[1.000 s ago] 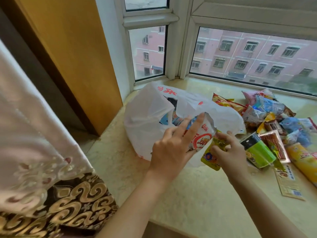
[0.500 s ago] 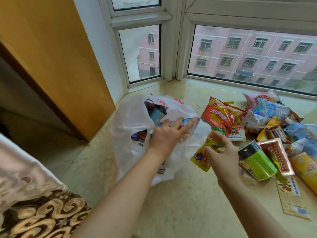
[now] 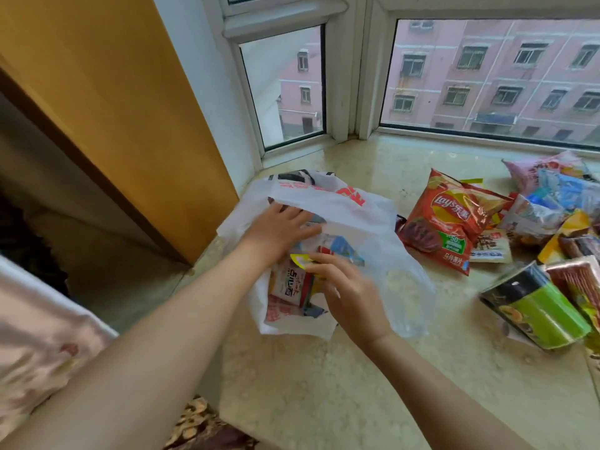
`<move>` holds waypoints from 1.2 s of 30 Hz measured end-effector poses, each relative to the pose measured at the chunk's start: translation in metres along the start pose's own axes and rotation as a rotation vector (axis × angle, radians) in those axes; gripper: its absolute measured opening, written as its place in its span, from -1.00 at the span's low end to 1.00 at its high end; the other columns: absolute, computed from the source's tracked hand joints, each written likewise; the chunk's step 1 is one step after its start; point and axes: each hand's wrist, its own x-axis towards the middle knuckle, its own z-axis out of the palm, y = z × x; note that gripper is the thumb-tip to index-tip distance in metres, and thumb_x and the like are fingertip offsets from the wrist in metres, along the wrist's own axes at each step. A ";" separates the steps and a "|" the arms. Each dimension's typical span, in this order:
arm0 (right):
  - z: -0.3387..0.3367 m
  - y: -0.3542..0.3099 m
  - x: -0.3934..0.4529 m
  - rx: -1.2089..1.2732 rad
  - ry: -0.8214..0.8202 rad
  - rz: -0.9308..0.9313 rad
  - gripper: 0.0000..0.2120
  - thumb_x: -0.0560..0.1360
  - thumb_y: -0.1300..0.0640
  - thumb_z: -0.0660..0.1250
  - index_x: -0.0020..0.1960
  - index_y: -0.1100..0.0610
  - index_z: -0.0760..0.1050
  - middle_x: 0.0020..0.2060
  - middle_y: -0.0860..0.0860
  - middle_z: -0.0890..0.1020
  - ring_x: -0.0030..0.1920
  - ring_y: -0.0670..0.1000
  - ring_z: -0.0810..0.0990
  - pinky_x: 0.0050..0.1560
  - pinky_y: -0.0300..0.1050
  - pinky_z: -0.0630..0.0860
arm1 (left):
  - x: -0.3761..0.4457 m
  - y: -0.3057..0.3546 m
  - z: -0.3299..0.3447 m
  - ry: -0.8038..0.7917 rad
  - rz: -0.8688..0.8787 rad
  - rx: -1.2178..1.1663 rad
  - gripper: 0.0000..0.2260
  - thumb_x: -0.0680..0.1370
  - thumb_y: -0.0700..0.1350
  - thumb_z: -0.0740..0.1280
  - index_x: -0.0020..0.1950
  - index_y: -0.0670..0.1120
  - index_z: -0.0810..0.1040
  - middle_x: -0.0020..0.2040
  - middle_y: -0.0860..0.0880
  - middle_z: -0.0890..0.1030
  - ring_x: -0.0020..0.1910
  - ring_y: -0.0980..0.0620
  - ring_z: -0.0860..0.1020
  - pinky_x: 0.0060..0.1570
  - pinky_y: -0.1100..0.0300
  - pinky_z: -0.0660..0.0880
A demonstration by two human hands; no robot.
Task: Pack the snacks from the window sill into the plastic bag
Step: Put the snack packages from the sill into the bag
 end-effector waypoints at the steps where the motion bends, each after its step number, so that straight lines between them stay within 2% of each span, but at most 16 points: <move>1: 0.007 0.005 -0.002 -0.085 -0.050 -0.081 -0.77 0.49 0.27 0.30 0.11 0.11 0.55 0.12 0.04 0.63 0.07 0.05 0.61 -0.12 -0.08 0.60 | -0.001 -0.009 0.005 -0.051 -0.021 -0.017 -0.28 0.47 0.08 0.42 0.53 0.16 0.12 0.45 0.01 0.34 0.38 -0.04 0.38 0.20 0.09 0.39; 3: 0.019 0.012 -0.004 -0.175 -0.133 -0.187 -0.75 0.46 0.27 0.35 0.11 0.09 0.50 0.11 0.08 0.62 0.04 0.10 0.61 -0.21 -0.04 0.60 | -0.006 -0.022 0.006 -0.232 -0.093 -0.140 -0.33 0.56 -0.05 0.34 0.55 0.07 0.04 0.44 -0.01 0.35 0.39 -0.09 0.37 0.25 0.02 0.36; 5: 0.029 0.015 -0.007 -0.225 -0.200 -0.272 -0.76 0.48 0.28 0.32 0.11 0.07 0.46 0.10 0.08 0.62 0.04 0.12 0.61 -0.24 -0.03 0.59 | -0.012 -0.030 0.001 -0.162 -0.153 -0.155 -0.27 0.54 -0.08 0.38 0.54 0.05 -0.04 0.44 -0.02 0.36 0.39 -0.12 0.37 0.27 0.00 0.37; 7: 0.037 0.017 -0.009 -0.278 -0.273 -0.344 -0.77 0.48 0.27 0.28 0.09 0.07 0.52 0.10 0.06 0.62 0.03 0.11 0.61 -0.30 -0.05 0.59 | -0.019 -0.029 0.000 -0.257 -0.095 -0.066 -0.25 0.53 0.03 0.37 0.54 0.06 -0.06 0.44 -0.05 0.32 0.39 -0.13 0.33 0.31 -0.01 0.29; 9: 0.044 0.019 -0.010 -0.311 -0.332 -0.388 -0.73 0.40 0.30 0.38 0.06 0.07 0.57 0.10 0.06 0.62 0.03 0.10 0.61 -0.29 -0.06 0.59 | -0.029 -0.029 -0.006 -0.338 -0.096 -0.012 -0.24 0.52 0.26 0.26 0.55 0.02 -0.05 0.32 -0.06 0.46 0.32 -0.14 0.39 0.39 -0.03 0.14; 12: 0.055 0.016 -0.015 -0.359 -0.405 -0.390 -0.53 0.32 0.35 0.46 0.17 0.05 0.52 0.15 0.09 0.60 0.17 0.14 0.57 -0.07 -0.02 0.61 | -0.046 -0.033 -0.016 -0.312 -0.046 -0.020 -0.26 0.47 0.41 0.14 0.50 -0.01 0.18 0.09 -0.02 0.62 0.19 -0.12 0.51 0.42 -0.09 -0.14; 14: 0.057 0.015 -0.022 -0.406 -0.484 -0.358 -0.35 0.29 0.38 0.32 0.34 0.03 0.36 0.26 0.11 0.54 0.30 0.16 0.49 0.20 0.08 0.49 | -0.062 -0.032 -0.017 -0.262 0.030 0.002 -0.24 0.44 0.45 0.07 0.48 0.00 0.25 0.13 -0.04 0.62 0.24 -0.12 0.49 0.40 -0.16 -0.33; 16: 0.055 0.015 -0.031 -0.441 -0.569 -0.316 -0.27 0.31 0.34 0.33 0.44 0.03 0.26 0.36 0.13 0.46 0.39 0.14 0.40 0.36 0.17 0.28 | -0.082 -0.024 -0.017 -0.183 0.107 0.029 -0.13 0.38 0.49 -0.15 0.50 -0.02 0.24 0.20 -0.07 0.59 0.30 -0.13 0.45 0.37 -0.20 -0.44; 18: 0.048 0.012 -0.039 -0.440 -0.625 -0.290 -0.33 0.42 0.21 0.38 0.48 0.03 0.25 0.43 0.12 0.37 0.43 0.13 0.33 0.42 0.18 0.25 | -0.105 -0.013 -0.016 -0.077 0.179 -0.001 -0.15 0.37 0.45 -0.16 0.43 -0.04 0.37 0.05 -0.06 0.64 0.16 -0.12 0.54 0.41 -0.22 -0.34; 21: 0.029 0.006 -0.045 -0.408 -0.606 -0.270 -0.49 0.56 0.05 0.21 0.49 0.05 0.25 0.46 0.08 0.33 0.45 0.11 0.30 0.41 0.13 0.29 | -0.127 0.006 -0.007 -0.012 0.329 0.006 -0.54 0.43 0.21 0.32 0.25 0.01 0.52 -0.04 -0.02 0.64 0.14 -0.09 0.55 0.45 -0.22 -0.24; 23: 0.015 0.006 -0.049 -0.408 -0.590 -0.254 -0.53 0.60 -0.03 0.09 0.48 0.06 0.27 0.47 0.06 0.31 0.47 0.09 0.27 0.44 0.10 0.26 | -0.133 0.015 -0.007 -0.028 0.347 0.061 -0.61 0.37 -0.03 0.47 0.18 0.03 0.55 0.00 0.01 0.64 0.22 -0.07 0.51 0.46 -0.25 -0.14; 28: -0.015 0.020 -0.074 -0.524 -0.641 -0.231 -0.42 0.53 -0.16 0.16 0.48 0.05 0.27 0.47 0.06 0.31 0.46 0.08 0.27 0.43 0.12 0.17 | -0.132 0.037 -0.002 -0.083 0.421 0.207 -0.62 0.39 -0.15 0.42 0.20 0.01 0.55 0.12 0.05 0.62 0.37 -0.06 0.40 0.39 -0.30 -0.29; 29: -0.019 0.022 -0.080 -0.538 -0.654 -0.213 -0.38 0.49 -0.15 0.25 0.49 0.05 0.26 0.47 0.06 0.30 0.46 0.08 0.26 0.42 0.13 0.14 | -0.131 0.044 0.002 -0.100 0.462 0.223 -0.69 0.40 -0.17 0.41 0.14 0.01 0.58 0.07 0.06 0.63 0.32 -0.05 0.43 0.38 -0.31 -0.34; 31: -0.021 0.025 -0.092 -0.564 -0.675 -0.153 -0.24 0.38 -0.10 0.44 0.49 0.05 0.24 0.47 0.07 0.29 0.47 0.08 0.23 0.41 0.14 0.11 | -0.129 0.055 0.010 -0.125 0.509 0.218 -0.82 0.43 -0.25 0.35 -0.10 0.02 0.62 -0.15 0.07 0.65 0.04 -0.02 0.56 0.35 -0.32 -0.42; 33: -0.022 0.025 -0.100 -0.592 -0.666 -0.098 -0.15 0.31 -0.04 0.52 0.49 0.07 0.22 0.48 0.09 0.27 0.47 0.08 0.18 0.41 0.14 0.08 | -0.128 0.054 0.012 0.009 0.473 0.167 -0.73 0.43 -0.35 0.25 -0.32 -0.01 0.57 -0.37 0.06 0.58 -0.29 0.02 0.54 0.43 -0.27 -0.28; 36: -0.023 0.021 -0.101 -0.618 -0.596 -0.047 -0.12 0.30 0.01 0.54 0.50 0.10 0.20 0.47 0.11 0.29 0.47 0.08 0.18 0.40 0.16 0.13 | -0.141 0.042 0.007 0.287 0.367 0.032 -0.72 0.44 -0.40 0.18 -0.36 -0.07 0.45 -0.45 0.03 0.47 -0.43 0.02 0.46 0.48 -0.14 0.08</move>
